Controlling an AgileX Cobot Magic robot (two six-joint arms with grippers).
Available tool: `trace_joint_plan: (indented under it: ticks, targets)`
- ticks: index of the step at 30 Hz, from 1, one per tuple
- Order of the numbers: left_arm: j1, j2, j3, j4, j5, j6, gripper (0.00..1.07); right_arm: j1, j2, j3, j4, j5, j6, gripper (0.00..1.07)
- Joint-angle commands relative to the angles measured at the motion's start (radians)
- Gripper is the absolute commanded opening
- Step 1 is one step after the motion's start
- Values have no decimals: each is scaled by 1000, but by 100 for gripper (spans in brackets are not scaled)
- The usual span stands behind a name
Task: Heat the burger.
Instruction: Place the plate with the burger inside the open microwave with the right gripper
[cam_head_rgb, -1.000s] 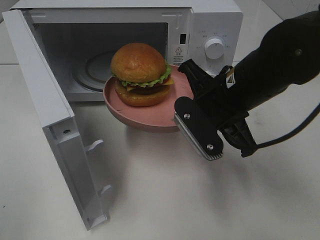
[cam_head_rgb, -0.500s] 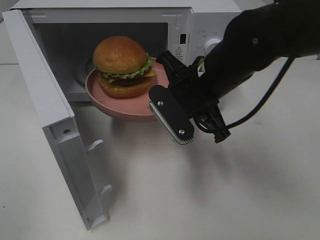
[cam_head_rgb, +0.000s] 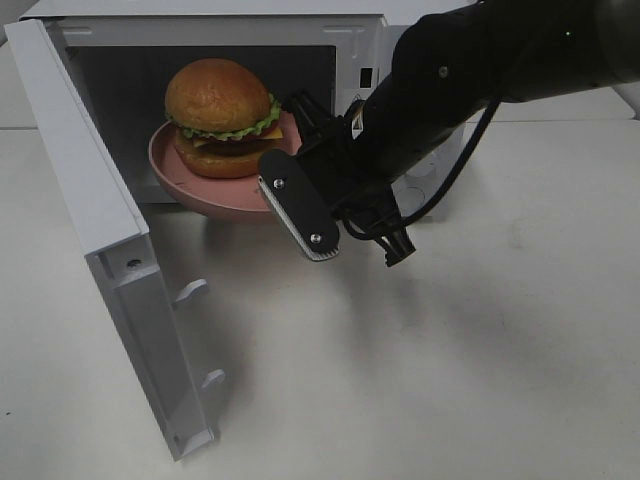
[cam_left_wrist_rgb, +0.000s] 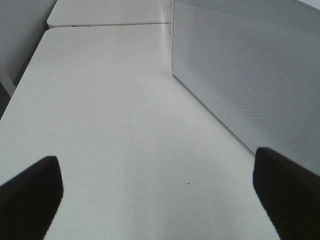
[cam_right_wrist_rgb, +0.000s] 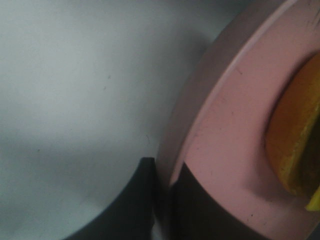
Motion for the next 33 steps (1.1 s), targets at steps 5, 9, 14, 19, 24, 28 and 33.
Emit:
trace_joint_plan:
  ticks: [5, 9, 14, 19, 24, 28, 33]
  targets:
    - [-6, -19, 2, -7, -3, -2, 98, 3, 60, -96, -54, -13, 84, 2]
    - [-6, -19, 2, -7, -3, -2, 98, 3, 107, -166, -131, -7, 176, 3]
    - [-6, -19, 2, -7, -3, -2, 98, 3, 165, -266, -205, 43, 289, 3]
    - [-6, -19, 2, -7, -3, -2, 98, 3, 212, -355, -209, 64, 326, 3]
    - [-6, -19, 2, -7, -3, -2, 98, 3, 262, -433, -205, 85, 326, 3]
    - [-6, -19, 2, -7, -3, -2, 98, 3, 301, -493, -201, 98, 343, 3]
    - [-6, -19, 2, -7, -3, -2, 98, 3, 358, -587, -201, 135, 384, 3]
